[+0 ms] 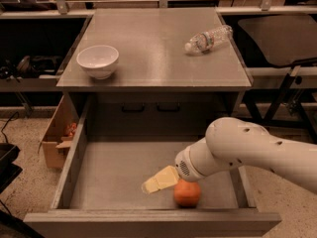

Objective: Place orange into top drawer

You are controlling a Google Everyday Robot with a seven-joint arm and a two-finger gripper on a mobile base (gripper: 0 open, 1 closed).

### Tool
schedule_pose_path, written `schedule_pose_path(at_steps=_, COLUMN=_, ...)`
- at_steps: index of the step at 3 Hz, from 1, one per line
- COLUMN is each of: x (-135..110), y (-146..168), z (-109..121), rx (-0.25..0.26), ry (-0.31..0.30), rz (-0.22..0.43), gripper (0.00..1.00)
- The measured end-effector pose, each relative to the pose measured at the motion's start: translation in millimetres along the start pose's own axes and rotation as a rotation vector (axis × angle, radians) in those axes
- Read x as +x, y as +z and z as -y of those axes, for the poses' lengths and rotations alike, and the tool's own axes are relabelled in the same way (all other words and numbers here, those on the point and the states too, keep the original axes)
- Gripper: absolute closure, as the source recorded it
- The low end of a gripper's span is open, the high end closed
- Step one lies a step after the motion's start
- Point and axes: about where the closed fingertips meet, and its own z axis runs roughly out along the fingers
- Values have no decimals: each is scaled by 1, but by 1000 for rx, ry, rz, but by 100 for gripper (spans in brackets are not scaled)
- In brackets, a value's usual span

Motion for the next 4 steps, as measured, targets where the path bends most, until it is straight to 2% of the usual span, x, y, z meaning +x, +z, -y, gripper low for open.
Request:
schedule_pose_path(at_steps=1, x=-24, y=-11, z=0, rx=-42, ry=-57, rz=10, gripper=0)
schedule_pose_path(at_steps=2, x=-70, y=-75, z=-12, rx=-93, ry=-284, rz=60, gripper=0)
schedule_pose_path(at_steps=3, x=-75, y=-110, z=-21, rx=-69, ry=-475, rz=40, gripper=0)
schedule_pose_path(at_steps=4, x=-64, y=-133, z=-9, rx=-21, ry=-538, rz=33, gripper=0)
